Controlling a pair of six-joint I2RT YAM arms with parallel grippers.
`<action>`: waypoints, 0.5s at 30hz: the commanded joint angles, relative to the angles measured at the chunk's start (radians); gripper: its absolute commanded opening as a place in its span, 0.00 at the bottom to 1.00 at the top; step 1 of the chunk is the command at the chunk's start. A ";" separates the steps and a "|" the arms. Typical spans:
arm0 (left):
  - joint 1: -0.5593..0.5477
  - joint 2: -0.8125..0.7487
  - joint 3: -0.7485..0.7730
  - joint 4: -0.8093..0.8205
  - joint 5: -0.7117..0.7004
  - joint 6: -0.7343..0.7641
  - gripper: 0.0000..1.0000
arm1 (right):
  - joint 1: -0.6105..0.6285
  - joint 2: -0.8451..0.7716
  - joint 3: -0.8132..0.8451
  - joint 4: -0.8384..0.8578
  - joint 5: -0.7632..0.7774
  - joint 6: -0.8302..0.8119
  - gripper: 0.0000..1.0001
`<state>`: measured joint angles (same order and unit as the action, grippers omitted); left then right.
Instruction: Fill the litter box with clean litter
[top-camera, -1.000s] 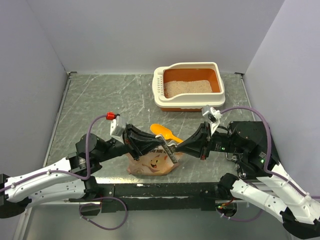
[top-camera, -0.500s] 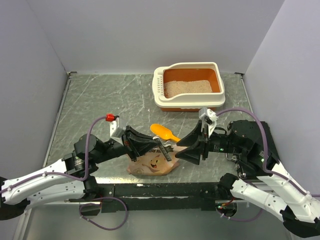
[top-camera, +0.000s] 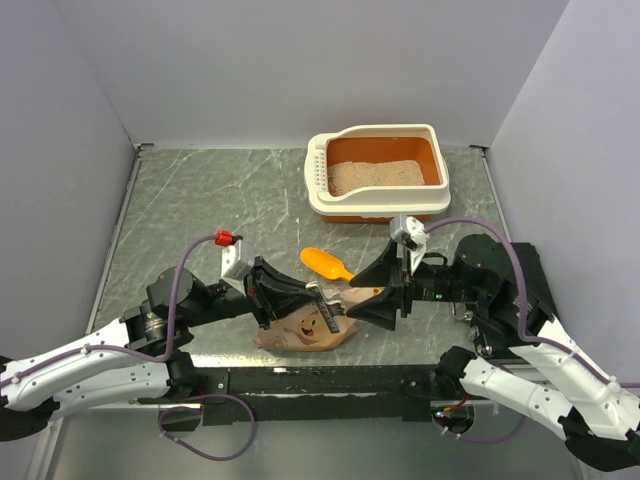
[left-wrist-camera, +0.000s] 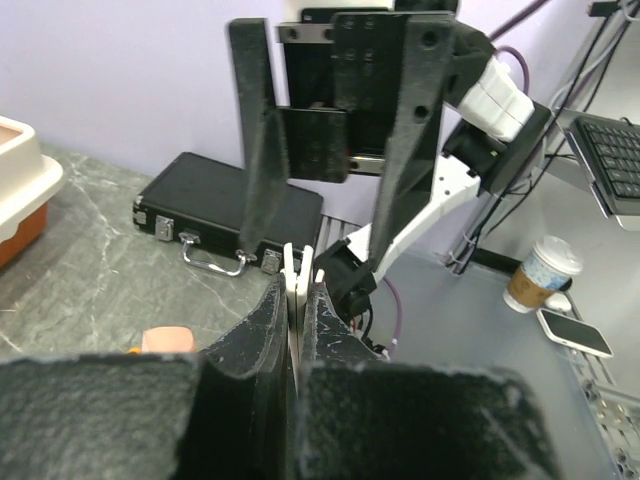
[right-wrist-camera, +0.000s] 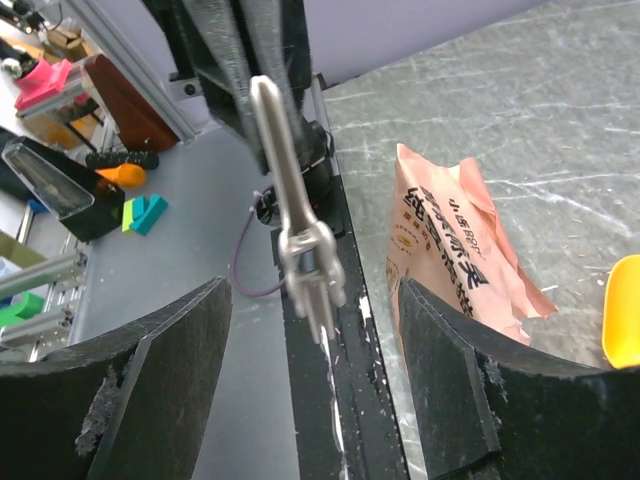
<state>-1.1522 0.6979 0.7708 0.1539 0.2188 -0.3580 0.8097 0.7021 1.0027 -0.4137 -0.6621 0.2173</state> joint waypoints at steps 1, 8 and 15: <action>0.003 -0.001 0.061 0.027 0.056 -0.004 0.01 | 0.009 0.016 0.011 0.085 -0.044 -0.021 0.76; 0.003 -0.005 0.056 0.042 0.060 -0.009 0.01 | 0.017 0.030 -0.033 0.153 -0.102 -0.004 0.79; 0.003 0.009 0.062 0.050 0.080 -0.016 0.01 | 0.036 0.027 -0.065 0.196 -0.114 0.007 0.79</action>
<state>-1.1522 0.7006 0.7906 0.1532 0.2722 -0.3618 0.8310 0.7357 0.9470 -0.3000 -0.7444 0.2203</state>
